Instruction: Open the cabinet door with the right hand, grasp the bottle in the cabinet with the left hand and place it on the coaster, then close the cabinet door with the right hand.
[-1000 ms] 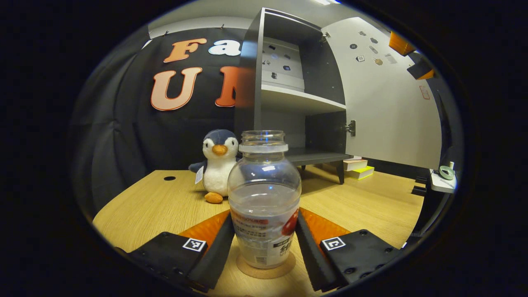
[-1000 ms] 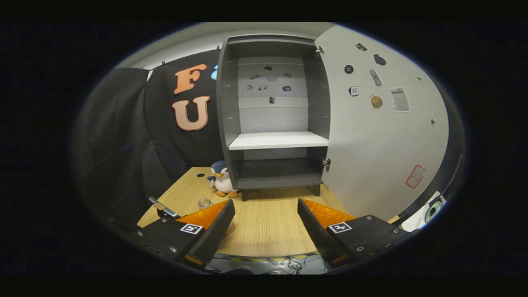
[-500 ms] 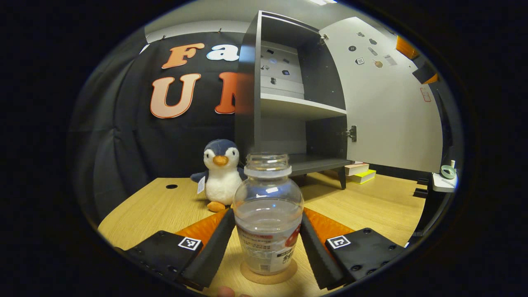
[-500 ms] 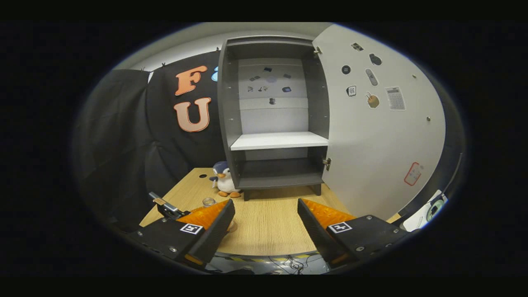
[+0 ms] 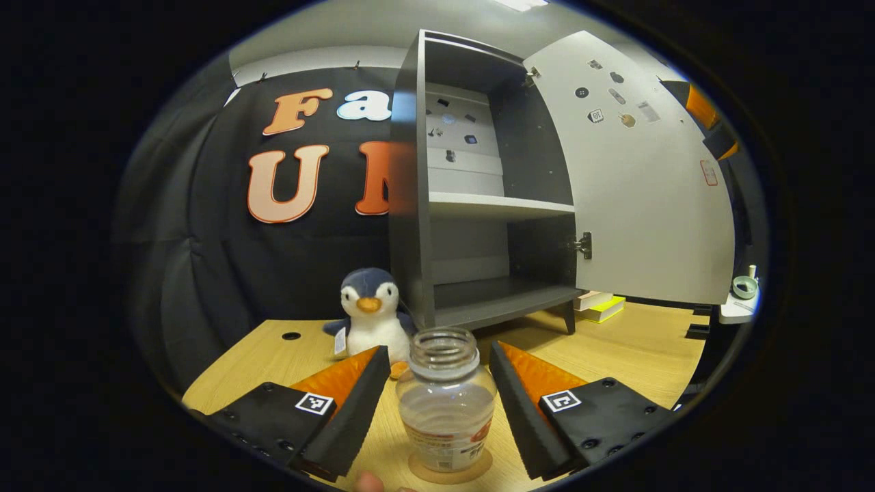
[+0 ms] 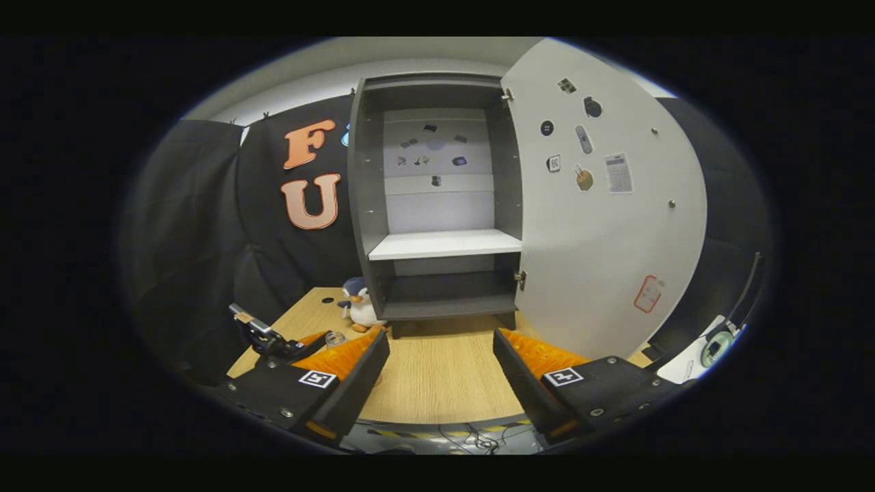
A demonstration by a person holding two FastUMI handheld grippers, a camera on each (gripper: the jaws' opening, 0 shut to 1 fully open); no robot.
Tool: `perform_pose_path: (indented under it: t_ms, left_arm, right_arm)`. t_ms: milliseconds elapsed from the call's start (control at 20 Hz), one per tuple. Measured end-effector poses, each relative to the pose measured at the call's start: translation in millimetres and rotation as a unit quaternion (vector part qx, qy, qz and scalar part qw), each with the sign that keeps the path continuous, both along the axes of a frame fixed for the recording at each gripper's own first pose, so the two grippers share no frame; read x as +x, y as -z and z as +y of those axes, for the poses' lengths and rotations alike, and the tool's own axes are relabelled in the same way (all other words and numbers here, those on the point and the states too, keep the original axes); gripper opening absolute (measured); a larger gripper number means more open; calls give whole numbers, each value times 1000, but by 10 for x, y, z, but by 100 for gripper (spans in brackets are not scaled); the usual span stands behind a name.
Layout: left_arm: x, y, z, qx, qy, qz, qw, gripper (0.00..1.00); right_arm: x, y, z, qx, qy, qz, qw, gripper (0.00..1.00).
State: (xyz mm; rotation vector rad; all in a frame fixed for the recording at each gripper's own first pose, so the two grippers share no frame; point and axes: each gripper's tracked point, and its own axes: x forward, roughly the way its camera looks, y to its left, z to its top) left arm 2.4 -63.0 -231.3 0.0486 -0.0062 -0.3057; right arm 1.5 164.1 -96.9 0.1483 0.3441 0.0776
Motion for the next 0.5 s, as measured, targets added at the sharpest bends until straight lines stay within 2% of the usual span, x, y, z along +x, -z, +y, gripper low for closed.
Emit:
perform_pose_path:
  t_ms: [500]
  left_arm:
    - [-140, -669, -148, -16, 4, -15, 1000, 95]
  right_arm:
    - [-168, -270, -453, 12, 46, -46, 998, 94]
